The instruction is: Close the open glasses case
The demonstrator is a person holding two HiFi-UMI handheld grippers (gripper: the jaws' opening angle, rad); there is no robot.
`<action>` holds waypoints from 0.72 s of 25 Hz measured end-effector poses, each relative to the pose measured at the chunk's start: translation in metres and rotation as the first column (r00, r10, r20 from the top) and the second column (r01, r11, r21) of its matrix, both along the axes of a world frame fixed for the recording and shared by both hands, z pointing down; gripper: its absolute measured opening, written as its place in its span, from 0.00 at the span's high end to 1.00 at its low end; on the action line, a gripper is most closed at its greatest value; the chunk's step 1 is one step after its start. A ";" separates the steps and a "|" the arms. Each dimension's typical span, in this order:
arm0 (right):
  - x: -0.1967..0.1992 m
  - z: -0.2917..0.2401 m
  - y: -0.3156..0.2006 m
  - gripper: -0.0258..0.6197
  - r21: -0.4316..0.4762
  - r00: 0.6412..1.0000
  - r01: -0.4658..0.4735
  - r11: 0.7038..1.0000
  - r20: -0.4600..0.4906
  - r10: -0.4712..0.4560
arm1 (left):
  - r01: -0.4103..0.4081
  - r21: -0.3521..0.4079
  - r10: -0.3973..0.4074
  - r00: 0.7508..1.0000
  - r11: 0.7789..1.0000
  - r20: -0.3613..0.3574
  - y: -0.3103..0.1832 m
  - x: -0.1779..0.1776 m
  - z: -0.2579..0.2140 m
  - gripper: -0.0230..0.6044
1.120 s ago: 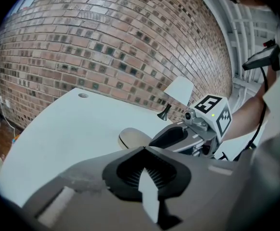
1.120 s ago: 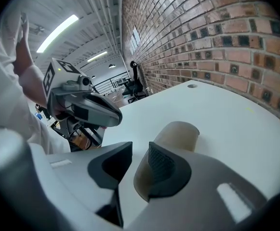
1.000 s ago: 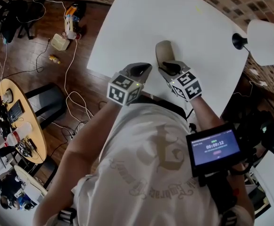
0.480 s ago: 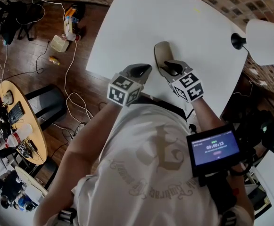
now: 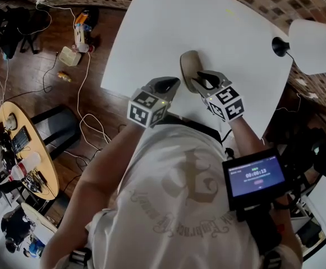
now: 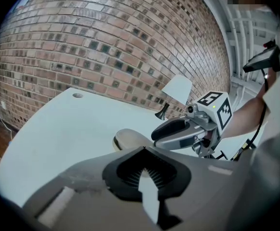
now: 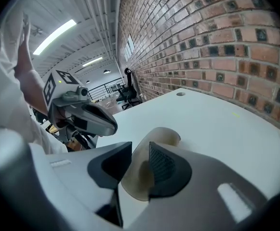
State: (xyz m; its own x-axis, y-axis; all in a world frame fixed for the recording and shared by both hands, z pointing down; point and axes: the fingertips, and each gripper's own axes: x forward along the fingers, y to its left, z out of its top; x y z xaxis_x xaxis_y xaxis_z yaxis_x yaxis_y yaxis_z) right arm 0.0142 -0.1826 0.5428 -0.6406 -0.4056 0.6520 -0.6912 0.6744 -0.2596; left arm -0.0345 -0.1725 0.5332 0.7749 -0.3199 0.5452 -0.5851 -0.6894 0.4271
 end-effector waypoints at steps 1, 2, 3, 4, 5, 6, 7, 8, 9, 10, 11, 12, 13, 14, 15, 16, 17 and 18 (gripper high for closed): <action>0.002 0.000 0.000 0.78 0.001 1.000 -0.003 1.000 0.001 0.003 | -0.005 0.002 0.005 1.000 1.000 0.001 0.000 0.002 -0.001 0.96; 0.003 0.000 0.000 0.78 0.003 1.000 -0.006 1.000 0.002 0.006 | -0.010 0.005 0.010 1.000 1.000 0.001 0.000 0.005 -0.002 0.95; 0.004 -0.001 0.000 0.78 0.005 1.000 -0.009 1.000 0.004 0.009 | -0.015 0.009 0.015 1.000 1.000 0.000 0.000 0.007 -0.003 0.96; 0.005 -0.002 0.001 0.78 0.008 1.000 -0.014 1.000 0.007 0.014 | -0.021 0.011 0.021 1.000 1.000 -0.002 0.000 0.009 -0.004 0.96; 0.006 -0.003 0.001 0.78 0.012 1.000 -0.021 1.000 0.010 0.021 | -0.028 0.014 0.028 1.000 1.000 -0.001 0.001 0.011 -0.005 0.96; 0.007 -0.004 0.001 0.78 0.017 0.999 -0.029 0.999 0.014 0.029 | -0.037 0.017 0.037 0.999 0.999 0.001 0.001 0.012 -0.005 0.95; 0.007 -0.004 0.001 0.78 0.023 0.999 -0.039 0.999 0.018 0.039 | -0.047 0.019 0.047 0.999 0.999 0.004 0.001 0.012 -0.004 0.96; 0.008 -0.004 0.000 0.79 0.028 0.999 -0.051 0.998 0.020 0.050 | -0.058 0.022 0.058 0.998 0.998 0.007 0.000 0.013 -0.003 0.96; 0.009 -0.004 0.001 0.79 0.033 0.998 -0.064 0.997 0.023 0.063 | -0.070 0.026 0.070 0.997 0.997 0.009 -0.001 0.014 -0.002 0.96; 0.012 -0.005 0.002 0.80 0.038 0.997 -0.079 0.996 0.026 0.078 | -0.083 0.029 0.083 0.997 0.996 0.010 -0.001 0.017 -0.003 0.96; 0.018 -0.007 0.004 0.80 0.044 0.995 -0.095 0.995 0.029 0.094 | -0.095 0.032 0.095 0.995 0.995 0.010 -0.001 0.023 -0.006 0.96; 0.025 -0.011 0.007 0.81 0.049 0.994 -0.109 0.993 0.032 0.108 | -0.106 0.035 0.106 0.994 0.994 0.011 0.002 0.030 -0.010 0.96; 0.033 -0.015 0.011 0.81 0.054 0.992 -0.122 0.991 0.037 0.121 | -0.117 0.040 0.117 0.993 0.992 0.013 0.005 0.038 -0.013 0.95; 0.040 -0.018 0.014 0.82 0.060 0.990 -0.135 0.989 0.044 0.132 | -0.129 0.046 0.128 0.992 0.991 0.016 0.008 0.046 -0.016 0.96; 0.047 -0.020 0.017 0.82 0.065 0.988 -0.148 0.987 0.050 0.145 | -0.141 0.051 0.140 0.990 0.989 0.020 0.010 0.053 -0.018 0.96; 0.054 -0.022 0.020 0.83 0.069 0.986 -0.161 0.985 0.056 0.158 | -0.152 0.055 0.151 0.988 0.987 0.022 0.013 0.060 -0.020 0.96; 0.061 -0.024 0.024 0.83 0.073 0.984 -0.173 0.982 0.061 0.169 | -0.162 0.058 0.161 0.987 0.985 0.024 0.017 0.066 -0.021 0.96; 0.067 -0.026 0.029 0.84 0.077 0.982 -0.182 0.980 0.066 0.178 | -0.171 0.061 0.169 0.985 0.983 0.026 0.022 0.072 -0.023 0.96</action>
